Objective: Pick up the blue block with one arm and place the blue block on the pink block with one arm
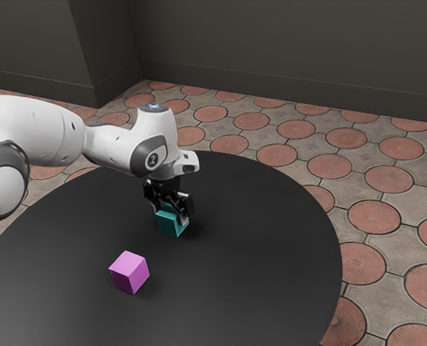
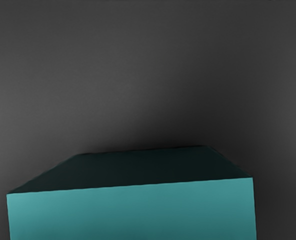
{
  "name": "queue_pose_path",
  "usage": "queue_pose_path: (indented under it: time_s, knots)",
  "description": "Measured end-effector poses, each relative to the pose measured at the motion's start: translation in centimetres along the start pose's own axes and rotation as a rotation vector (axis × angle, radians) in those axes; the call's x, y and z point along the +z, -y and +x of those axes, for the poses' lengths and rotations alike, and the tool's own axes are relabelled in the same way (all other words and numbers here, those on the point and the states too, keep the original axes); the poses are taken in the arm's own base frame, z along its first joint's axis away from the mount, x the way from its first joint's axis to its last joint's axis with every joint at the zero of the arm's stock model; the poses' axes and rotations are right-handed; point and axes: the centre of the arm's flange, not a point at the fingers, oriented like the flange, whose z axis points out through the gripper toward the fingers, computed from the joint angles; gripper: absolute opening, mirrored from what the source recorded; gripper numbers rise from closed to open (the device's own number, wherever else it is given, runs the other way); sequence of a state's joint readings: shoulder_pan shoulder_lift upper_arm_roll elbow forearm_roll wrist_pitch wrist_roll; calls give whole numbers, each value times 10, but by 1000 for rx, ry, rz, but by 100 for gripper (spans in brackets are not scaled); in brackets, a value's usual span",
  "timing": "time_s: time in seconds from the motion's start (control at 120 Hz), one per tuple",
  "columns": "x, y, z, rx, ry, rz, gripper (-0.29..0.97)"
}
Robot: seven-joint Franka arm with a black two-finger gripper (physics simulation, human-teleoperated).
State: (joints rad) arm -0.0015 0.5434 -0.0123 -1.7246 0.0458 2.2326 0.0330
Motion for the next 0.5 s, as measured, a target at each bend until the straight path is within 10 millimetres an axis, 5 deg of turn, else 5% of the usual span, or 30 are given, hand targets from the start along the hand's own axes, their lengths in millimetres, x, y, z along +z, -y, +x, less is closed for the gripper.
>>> queue_pose_path:
  time_s: [0.5]
  knots:
    - [-1,0,0,-5,-5,-10,45]
